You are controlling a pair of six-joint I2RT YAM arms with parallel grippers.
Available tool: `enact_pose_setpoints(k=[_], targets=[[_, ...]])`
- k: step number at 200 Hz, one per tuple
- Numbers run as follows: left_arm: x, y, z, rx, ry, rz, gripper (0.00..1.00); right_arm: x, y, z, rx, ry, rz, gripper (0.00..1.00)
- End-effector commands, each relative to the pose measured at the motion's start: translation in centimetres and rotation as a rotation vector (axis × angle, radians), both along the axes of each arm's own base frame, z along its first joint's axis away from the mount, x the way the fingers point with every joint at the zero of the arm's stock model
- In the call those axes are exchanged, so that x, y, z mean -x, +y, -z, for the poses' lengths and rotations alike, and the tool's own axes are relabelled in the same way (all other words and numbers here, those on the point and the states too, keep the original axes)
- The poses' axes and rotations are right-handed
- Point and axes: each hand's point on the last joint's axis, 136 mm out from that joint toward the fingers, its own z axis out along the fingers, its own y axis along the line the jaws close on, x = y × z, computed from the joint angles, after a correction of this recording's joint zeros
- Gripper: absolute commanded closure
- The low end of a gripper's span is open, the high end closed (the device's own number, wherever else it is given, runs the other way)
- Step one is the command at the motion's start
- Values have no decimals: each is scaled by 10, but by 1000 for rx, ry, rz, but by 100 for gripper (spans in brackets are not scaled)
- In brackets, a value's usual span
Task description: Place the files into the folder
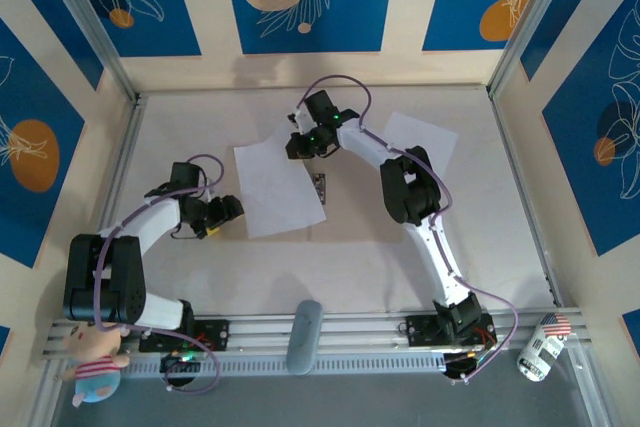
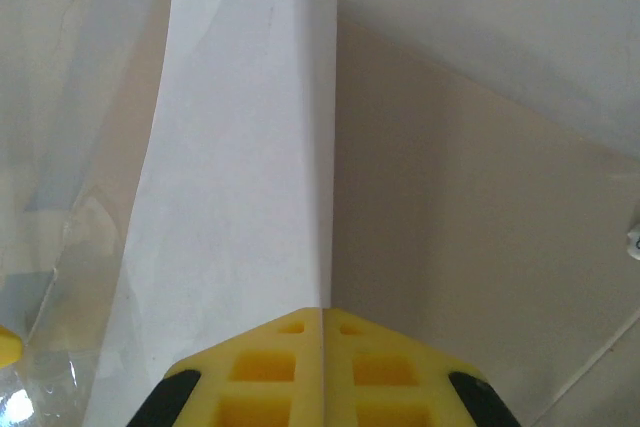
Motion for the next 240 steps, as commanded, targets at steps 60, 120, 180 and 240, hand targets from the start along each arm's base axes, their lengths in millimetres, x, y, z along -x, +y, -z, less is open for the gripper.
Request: enact_pose_setpoints(k=[60, 120, 180, 240], targets=[[4, 0, -1, 8, 7, 12, 22, -7, -18, -37, -98, -13, 88, 98], [6, 1, -1, 7, 6, 10, 21, -6, -31, -44, -137, 14, 179, 98], [7, 1, -3, 8, 5, 8, 20, 7, -29, -44, -165, 46, 217, 98], [9, 1, -3, 9, 3, 8, 20, 17, -22, -37, -169, 72, 244, 98]])
